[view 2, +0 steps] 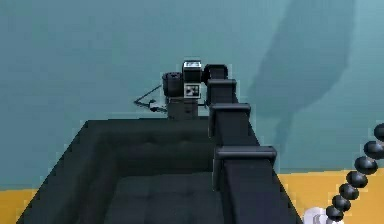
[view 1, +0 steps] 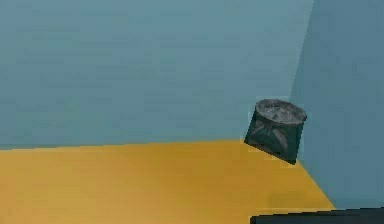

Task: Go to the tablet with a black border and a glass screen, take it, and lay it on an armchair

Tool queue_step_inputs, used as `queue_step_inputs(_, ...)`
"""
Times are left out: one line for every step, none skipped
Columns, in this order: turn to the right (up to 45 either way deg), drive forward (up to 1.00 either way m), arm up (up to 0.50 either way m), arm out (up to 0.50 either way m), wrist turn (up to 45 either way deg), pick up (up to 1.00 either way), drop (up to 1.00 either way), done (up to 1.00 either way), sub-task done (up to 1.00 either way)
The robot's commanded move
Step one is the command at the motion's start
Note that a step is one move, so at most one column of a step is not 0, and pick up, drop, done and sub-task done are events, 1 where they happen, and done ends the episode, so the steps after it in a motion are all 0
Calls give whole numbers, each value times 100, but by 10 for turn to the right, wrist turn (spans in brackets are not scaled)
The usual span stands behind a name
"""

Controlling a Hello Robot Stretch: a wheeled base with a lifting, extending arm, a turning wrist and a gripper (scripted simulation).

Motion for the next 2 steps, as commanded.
queue_step_inputs(0,0,-36,0,0,0,0,0,0)
queue_step_inputs(0,0,-32,0,0,0,0,0,0)
